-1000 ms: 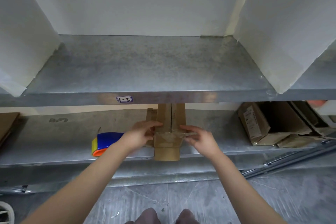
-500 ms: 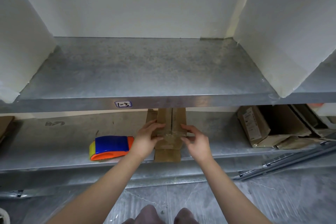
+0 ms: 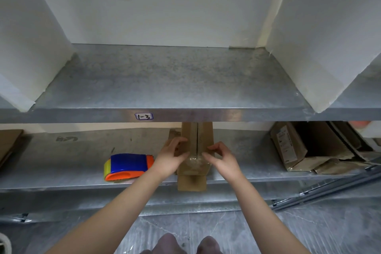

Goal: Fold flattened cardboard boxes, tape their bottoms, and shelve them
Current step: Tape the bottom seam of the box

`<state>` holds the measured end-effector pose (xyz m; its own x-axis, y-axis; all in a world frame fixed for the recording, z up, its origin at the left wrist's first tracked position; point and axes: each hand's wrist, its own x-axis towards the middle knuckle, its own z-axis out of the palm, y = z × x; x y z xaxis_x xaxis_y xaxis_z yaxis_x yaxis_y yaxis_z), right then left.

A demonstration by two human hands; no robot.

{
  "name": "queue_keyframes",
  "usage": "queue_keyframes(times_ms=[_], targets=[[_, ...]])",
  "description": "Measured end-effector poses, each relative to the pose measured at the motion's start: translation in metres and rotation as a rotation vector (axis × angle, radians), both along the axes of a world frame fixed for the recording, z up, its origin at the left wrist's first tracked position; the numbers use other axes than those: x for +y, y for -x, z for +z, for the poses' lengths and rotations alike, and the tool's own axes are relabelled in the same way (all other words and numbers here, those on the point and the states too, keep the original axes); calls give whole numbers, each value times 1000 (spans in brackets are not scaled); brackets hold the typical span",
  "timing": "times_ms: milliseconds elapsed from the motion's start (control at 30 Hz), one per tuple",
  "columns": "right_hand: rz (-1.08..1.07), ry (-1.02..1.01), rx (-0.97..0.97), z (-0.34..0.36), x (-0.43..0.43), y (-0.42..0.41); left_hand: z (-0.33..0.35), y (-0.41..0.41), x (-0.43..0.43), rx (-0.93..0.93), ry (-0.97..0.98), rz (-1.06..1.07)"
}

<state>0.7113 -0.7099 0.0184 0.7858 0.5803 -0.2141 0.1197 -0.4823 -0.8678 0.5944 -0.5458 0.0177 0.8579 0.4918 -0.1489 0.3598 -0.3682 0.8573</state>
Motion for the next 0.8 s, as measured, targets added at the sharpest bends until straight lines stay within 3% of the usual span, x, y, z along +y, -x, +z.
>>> queue_keyframes(times_ms=[333,600,800], targets=[[-106,-12,77,-9,14,21,0,-2,-26,4,-12,108],[-172,-53,211,4,-9,26,2,24,-22,22,240,135],[-73,-188,267,15,-25,39,26,38,-39,-134,386,178]])
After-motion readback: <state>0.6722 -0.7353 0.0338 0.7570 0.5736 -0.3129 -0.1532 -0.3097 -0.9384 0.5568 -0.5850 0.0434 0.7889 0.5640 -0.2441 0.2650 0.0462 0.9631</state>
